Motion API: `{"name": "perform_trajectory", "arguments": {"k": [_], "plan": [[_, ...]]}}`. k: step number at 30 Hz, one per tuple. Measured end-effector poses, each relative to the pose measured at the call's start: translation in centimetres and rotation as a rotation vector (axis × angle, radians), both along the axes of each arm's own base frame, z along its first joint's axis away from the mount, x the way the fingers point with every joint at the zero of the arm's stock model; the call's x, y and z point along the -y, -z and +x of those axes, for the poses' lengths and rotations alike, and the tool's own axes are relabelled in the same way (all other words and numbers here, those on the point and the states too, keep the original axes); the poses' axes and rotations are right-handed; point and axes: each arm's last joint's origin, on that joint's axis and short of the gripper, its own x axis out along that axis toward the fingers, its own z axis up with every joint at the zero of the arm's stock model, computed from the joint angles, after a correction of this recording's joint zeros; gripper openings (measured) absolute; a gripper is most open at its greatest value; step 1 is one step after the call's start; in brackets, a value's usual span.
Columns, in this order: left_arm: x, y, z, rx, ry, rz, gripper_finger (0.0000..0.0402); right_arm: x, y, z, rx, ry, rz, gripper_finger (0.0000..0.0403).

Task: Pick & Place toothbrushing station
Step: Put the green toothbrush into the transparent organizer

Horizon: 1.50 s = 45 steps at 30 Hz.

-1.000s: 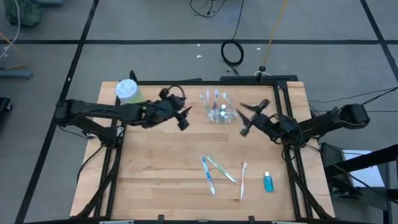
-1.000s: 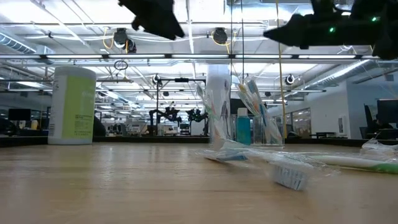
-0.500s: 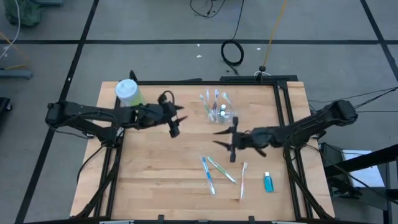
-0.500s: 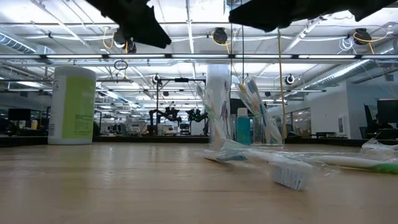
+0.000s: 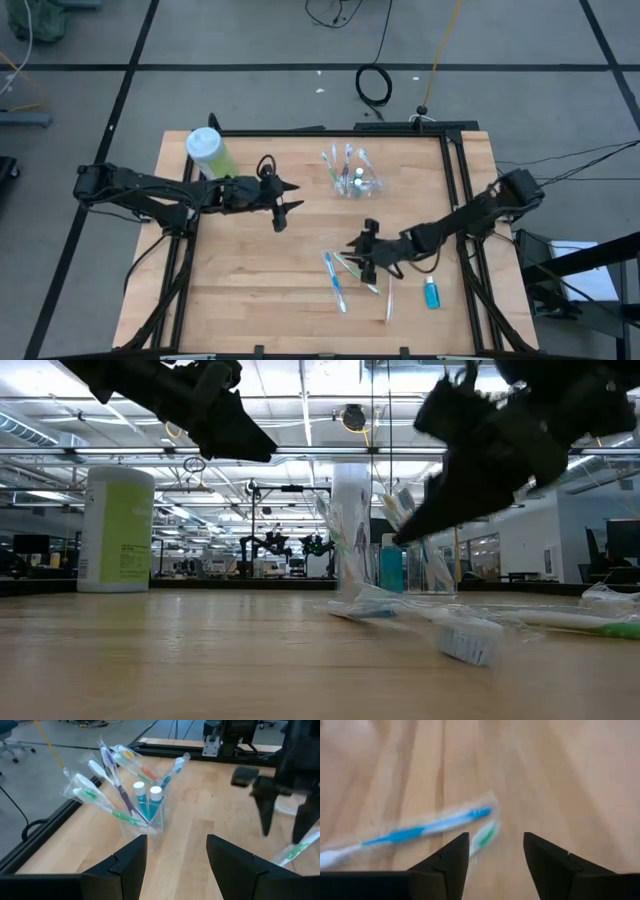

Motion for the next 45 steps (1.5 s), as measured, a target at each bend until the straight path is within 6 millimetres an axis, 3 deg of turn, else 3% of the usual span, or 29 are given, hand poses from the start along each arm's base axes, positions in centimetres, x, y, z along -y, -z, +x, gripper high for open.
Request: {"name": "perform_trajectory", "arguments": {"k": [7,15,19,26,29,33,37,41,45], "plan": [[0.1,0.0,0.0,0.010,0.023,-0.013,0.0212,-0.8,4.5,1.2,-0.093,-0.022,0.206,0.0187],[0.1,0.0,0.0,0.001,0.033,-0.007,0.0212,-0.6,6.3,2.1,-0.056,0.000,0.252,0.0176],[0.1,0.0,0.0,-0.002,0.041,0.012,0.0212,-0.6,6.4,2.1,-0.062,0.006,0.252,0.0135],[0.1,0.0,0.0,-0.003,0.042,0.016,0.0212,-0.3,5.9,2.1,-0.057,0.022,0.264,0.0027],[0.1,0.0,0.0,-0.006,0.042,0.017,0.0212,0.2,4.6,1.9,-0.041,0.008,0.268,0.0008],[0.1,0.0,0.0,-0.005,0.043,0.018,0.0212,1.1,0.4,1.7,0.081,-0.010,0.210,0.0015],[0.1,0.0,0.0,-0.005,0.043,0.018,0.0212,2.2,-4.8,0.3,0.262,0.071,0.003,0.0005],[0.1,0.0,0.0,-0.005,0.043,0.017,0.0212,4.0,-10.2,-1.9,0.457,0.307,-0.301,0.0005],[0.1,0.0,0.1,0.000,0.043,0.017,0.0212,6.4,-12.3,-3.6,0.662,0.389,-0.439,0.0002]]}}
